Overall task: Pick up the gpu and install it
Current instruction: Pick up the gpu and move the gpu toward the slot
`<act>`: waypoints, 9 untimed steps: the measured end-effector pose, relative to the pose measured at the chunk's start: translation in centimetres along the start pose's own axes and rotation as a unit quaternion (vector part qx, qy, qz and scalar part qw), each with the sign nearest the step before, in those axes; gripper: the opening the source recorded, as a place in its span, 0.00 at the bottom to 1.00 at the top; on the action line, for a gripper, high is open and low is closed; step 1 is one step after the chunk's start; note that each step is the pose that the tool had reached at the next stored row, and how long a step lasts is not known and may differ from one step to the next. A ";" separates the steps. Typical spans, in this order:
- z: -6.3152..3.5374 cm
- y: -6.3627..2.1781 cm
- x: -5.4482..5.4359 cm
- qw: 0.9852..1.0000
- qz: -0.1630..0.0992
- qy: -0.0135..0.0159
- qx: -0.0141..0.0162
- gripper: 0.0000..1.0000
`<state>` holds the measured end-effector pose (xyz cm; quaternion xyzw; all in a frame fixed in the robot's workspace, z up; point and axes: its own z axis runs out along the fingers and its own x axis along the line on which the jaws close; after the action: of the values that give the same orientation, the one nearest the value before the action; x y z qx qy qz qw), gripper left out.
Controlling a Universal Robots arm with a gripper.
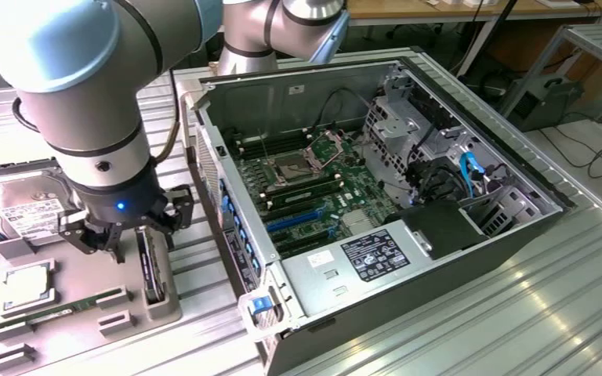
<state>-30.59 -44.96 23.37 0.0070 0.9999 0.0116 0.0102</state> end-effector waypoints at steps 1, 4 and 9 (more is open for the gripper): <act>0.33 -0.04 0.1 1.000 0.000 0.000 0.000 0.66; 1.00 -0.06 0.1 1.000 0.000 0.000 0.000 0.66; 1.51 -0.14 0.2 1.000 0.000 0.000 0.000 0.52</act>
<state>-30.73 -45.06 21.86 0.0070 0.9999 0.0116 0.0102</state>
